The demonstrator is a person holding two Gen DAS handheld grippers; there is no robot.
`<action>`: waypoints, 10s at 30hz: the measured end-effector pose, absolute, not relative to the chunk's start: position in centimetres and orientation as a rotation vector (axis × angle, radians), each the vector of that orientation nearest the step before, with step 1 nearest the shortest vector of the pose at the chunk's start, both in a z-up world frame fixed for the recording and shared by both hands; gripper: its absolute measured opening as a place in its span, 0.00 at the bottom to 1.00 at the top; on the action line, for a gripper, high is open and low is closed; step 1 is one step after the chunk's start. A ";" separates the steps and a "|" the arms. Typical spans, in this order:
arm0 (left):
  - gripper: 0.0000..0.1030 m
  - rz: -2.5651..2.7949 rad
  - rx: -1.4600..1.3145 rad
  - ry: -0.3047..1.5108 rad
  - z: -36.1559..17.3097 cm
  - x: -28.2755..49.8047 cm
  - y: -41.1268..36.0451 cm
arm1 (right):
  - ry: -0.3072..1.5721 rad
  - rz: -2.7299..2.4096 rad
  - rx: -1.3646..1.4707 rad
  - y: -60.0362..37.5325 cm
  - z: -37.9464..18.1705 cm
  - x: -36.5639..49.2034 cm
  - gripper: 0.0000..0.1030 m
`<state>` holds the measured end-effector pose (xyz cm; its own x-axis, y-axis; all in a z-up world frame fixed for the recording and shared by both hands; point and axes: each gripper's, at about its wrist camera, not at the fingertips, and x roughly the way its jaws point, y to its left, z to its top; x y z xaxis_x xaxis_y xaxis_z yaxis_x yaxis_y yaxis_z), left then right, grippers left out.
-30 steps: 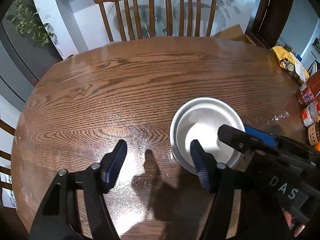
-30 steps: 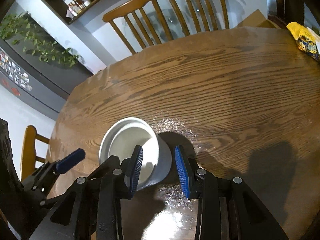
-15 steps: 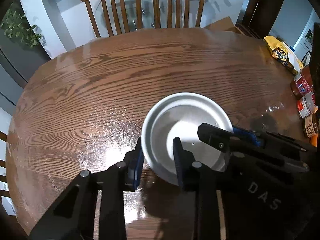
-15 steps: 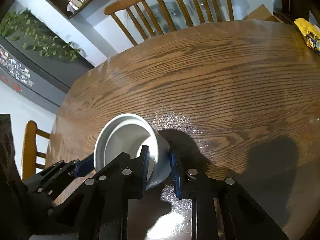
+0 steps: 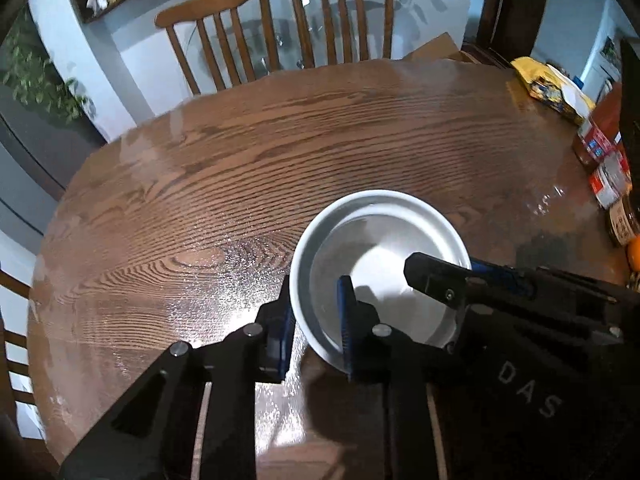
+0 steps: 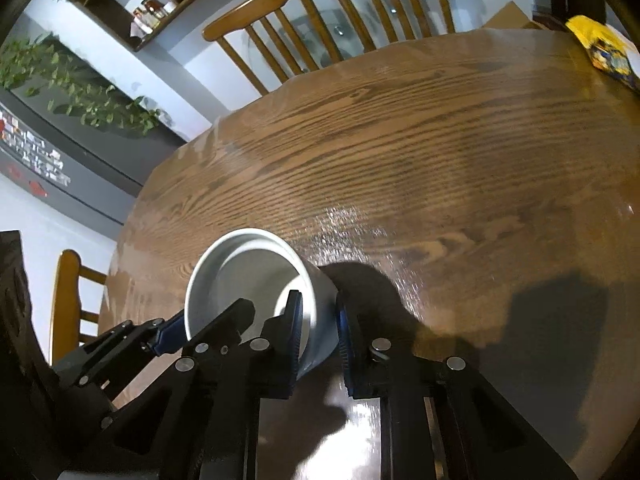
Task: Organize plates and bowls
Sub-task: 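Carry the ramekin over the nested bowls and lower it inside, then settle the ramekin in the bowls, then open both grippers and withdraw, then grip the rim of the nested white bowl stack with both grippers, then lift the nested bowls and carry them over the teal plate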
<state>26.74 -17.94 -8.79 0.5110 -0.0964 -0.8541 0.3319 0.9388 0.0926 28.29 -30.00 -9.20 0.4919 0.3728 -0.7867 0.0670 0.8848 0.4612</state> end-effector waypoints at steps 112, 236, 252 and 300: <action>0.16 -0.289 0.062 1.103 -9.0 5.7 -5.1 | 1.169 0.282 0.291 -18.5 -8.1 8.4 0.18; 0.42 -0.177 -0.110 1.193 -8.1 7.0 2.1 | 1.092 0.180 0.366 -23.5 -8.8 6.6 0.44; 0.36 -0.194 -0.058 1.234 -8.7 8.3 0.4 | 1.162 0.221 0.381 -23.0 -10.1 7.5 0.33; 0.02 -0.222 0.013 1.055 -5.5 4.8 -2.6 | 1.020 0.226 0.453 -22.7 -6.5 4.2 0.10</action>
